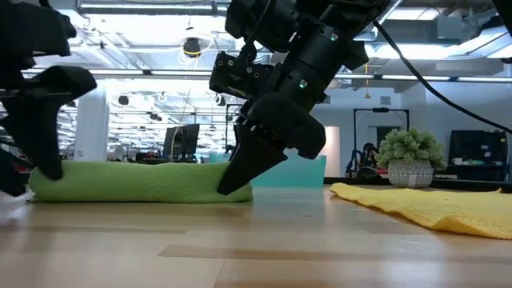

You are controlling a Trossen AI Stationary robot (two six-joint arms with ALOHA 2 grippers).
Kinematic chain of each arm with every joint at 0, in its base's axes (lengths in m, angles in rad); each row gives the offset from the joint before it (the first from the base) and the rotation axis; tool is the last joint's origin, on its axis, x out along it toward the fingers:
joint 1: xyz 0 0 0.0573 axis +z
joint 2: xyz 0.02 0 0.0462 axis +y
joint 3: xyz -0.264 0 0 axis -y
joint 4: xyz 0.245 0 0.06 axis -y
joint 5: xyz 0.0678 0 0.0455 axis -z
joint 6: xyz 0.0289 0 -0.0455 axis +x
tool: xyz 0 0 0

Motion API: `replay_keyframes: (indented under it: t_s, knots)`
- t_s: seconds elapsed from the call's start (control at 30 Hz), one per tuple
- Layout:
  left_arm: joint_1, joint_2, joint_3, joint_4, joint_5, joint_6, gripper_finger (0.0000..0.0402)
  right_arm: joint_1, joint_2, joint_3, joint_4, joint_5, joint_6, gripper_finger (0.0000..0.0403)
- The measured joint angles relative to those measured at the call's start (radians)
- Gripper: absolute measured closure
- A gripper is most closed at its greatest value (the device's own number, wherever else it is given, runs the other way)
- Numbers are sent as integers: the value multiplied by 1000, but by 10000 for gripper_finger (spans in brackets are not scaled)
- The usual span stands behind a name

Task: Roll microfiber towels into tight, uniform cylinder then place into a basket
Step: Put the green towel into the bin

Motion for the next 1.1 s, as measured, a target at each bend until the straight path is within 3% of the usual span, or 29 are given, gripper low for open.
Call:
replay_keyframes:
  t_s: [0.17, 0.33, 1.1]
  knots:
    - [-10, 81, 141, -169, -94, -1, 253, 0, 0, 0, -1, -1, 7, 367]
    - [-22, 108, 227, -273, -107, -9, 253, -1, 0, 0, -1, -11, 9, 365]
    - [27, 107, 112, -303, -77, -105, 253, 0, 1, 0, -2, -16, 8, 366]
